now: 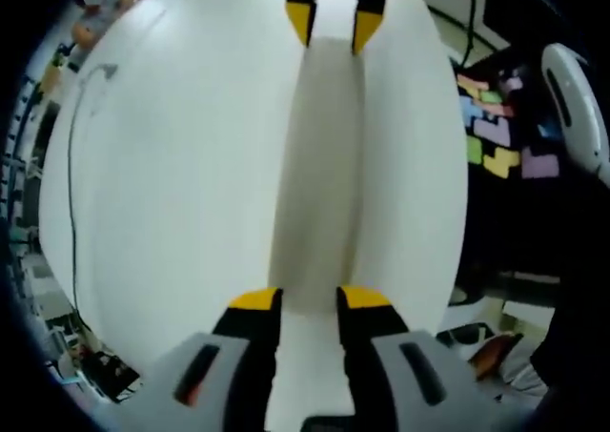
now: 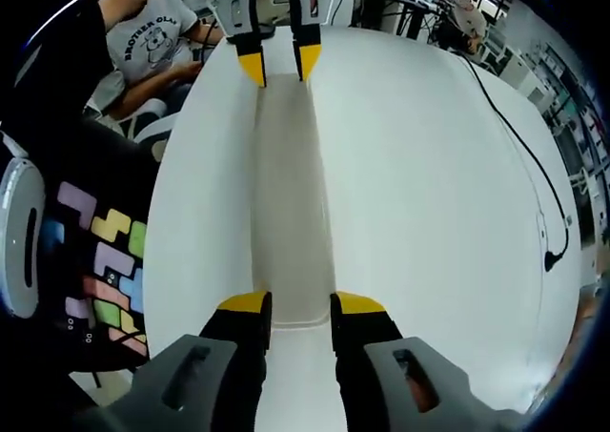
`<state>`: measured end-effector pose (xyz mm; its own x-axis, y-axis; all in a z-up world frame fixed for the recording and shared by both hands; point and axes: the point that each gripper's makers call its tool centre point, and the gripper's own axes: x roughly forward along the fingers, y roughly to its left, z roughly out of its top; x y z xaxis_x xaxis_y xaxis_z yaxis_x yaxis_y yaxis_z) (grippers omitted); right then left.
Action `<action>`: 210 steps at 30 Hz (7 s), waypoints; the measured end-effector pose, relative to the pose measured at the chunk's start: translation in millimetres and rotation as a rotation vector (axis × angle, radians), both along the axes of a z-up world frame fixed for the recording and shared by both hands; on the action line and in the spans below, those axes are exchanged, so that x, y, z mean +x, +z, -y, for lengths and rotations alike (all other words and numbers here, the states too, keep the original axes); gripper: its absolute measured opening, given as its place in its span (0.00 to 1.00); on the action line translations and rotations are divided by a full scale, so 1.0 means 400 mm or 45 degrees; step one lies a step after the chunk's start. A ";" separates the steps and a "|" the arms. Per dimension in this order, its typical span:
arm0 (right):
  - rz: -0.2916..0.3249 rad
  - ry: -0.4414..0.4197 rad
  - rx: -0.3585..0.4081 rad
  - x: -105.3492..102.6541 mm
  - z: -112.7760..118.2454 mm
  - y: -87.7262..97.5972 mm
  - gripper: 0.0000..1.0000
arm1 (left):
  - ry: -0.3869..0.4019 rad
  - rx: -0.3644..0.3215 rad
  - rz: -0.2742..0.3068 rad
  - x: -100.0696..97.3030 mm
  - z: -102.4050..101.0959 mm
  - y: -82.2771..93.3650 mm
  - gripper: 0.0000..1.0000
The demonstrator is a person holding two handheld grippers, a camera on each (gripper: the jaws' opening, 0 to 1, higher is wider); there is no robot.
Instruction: Arrange the utensils inside the cutlery case until each visible utensil rests in its matching compartment.
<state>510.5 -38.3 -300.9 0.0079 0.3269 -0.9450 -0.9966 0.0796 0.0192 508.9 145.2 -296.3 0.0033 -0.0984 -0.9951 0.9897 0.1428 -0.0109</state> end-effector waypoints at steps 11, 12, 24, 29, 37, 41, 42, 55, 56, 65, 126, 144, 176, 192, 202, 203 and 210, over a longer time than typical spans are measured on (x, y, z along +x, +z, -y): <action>0.010 -0.004 -0.020 -0.002 -0.007 0.000 0.24 | 0.007 -0.012 0.008 -0.001 -0.005 -0.002 0.25; 0.012 -0.002 -0.024 -0.003 -0.007 -0.001 0.24 | 0.007 -0.010 0.006 -0.002 -0.005 -0.002 0.25; 0.006 0.010 -0.025 -0.011 -0.011 0.006 0.24 | -0.001 -0.072 -0.013 -0.004 -0.016 -0.017 0.25; 0.012 0.025 -0.079 -0.010 -0.014 0.004 0.24 | -0.011 -0.057 -0.014 0.000 -0.015 -0.017 0.25; 0.012 0.013 -0.097 -0.003 -0.009 -0.001 0.25 | -0.004 -0.036 -0.021 0.006 -0.016 -0.015 0.25; 0.012 0.010 -0.112 0.000 -0.011 -0.003 0.25 | -0.007 0.016 -0.021 0.007 -0.012 -0.016 0.25; 0.018 0.014 -0.123 0.000 -0.012 -0.003 0.25 | -0.010 0.028 -0.021 0.006 -0.012 -0.016 0.26; 0.008 0.000 -0.191 0.011 -0.015 -0.009 0.25 | -0.012 0.002 -0.024 0.006 -0.017 -0.017 0.26; 0.006 -0.001 -0.194 0.014 -0.015 -0.009 0.25 | -0.013 0.003 -0.026 0.009 -0.017 -0.017 0.26; 0.010 -0.001 -0.119 0.027 -0.013 -0.006 0.24 | -0.002 -0.062 -0.007 0.008 -0.022 -0.016 0.25; 0.038 0.122 0.068 -0.005 -0.084 -0.071 0.44 | -0.043 -0.200 0.036 -0.003 0.041 -0.079 0.45; 0.065 0.118 0.222 -0.002 -0.095 -0.063 0.43 | -0.065 -0.267 0.051 -0.002 0.045 -0.076 0.43; 0.248 0.012 0.260 0.168 0.083 0.051 0.43 | -0.201 -0.352 0.185 0.201 0.240 0.045 0.44; 0.192 -0.024 0.235 0.241 0.110 -0.020 0.43 | -0.208 -0.348 0.138 0.280 0.267 -0.021 0.44; 0.148 -0.030 0.215 0.246 0.113 -0.054 0.43 | -0.204 -0.326 0.109 0.282 0.269 -0.043 0.44; 0.142 -0.031 0.213 0.245 0.113 -0.057 0.43 | -0.203 -0.325 0.104 0.282 0.268 -0.045 0.44; 0.100 -0.032 0.236 0.246 0.111 -0.063 0.43 | -0.202 -0.303 0.072 0.283 0.265 -0.070 0.44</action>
